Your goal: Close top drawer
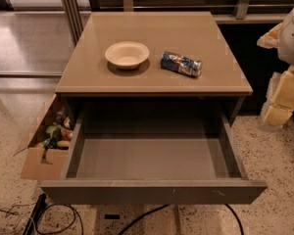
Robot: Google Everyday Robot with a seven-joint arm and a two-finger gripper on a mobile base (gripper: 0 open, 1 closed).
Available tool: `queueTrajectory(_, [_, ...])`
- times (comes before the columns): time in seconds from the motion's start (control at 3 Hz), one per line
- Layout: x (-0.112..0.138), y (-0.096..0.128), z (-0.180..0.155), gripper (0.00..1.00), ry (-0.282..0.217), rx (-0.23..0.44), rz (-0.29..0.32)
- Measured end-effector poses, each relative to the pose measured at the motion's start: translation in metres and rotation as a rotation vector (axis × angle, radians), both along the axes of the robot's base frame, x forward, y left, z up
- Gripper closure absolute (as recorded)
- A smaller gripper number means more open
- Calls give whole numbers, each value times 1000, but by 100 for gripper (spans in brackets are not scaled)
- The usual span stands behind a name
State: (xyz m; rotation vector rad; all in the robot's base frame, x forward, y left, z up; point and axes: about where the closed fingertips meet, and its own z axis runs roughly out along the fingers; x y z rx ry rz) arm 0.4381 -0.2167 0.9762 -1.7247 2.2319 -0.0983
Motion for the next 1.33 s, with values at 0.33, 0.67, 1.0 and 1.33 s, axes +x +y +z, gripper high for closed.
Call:
queueTrajectory(0.33, [-1, 0, 1, 0, -9, 6, 9])
queueTrajectory(0.67, [-5, 2, -3, 14, 9, 36, 5])
queueTrajectory(1.0, [-19, 16, -24, 45, 58, 80, 17])
queueTrajectory(1.33, [-41, 33, -56, 68, 112, 119, 50])
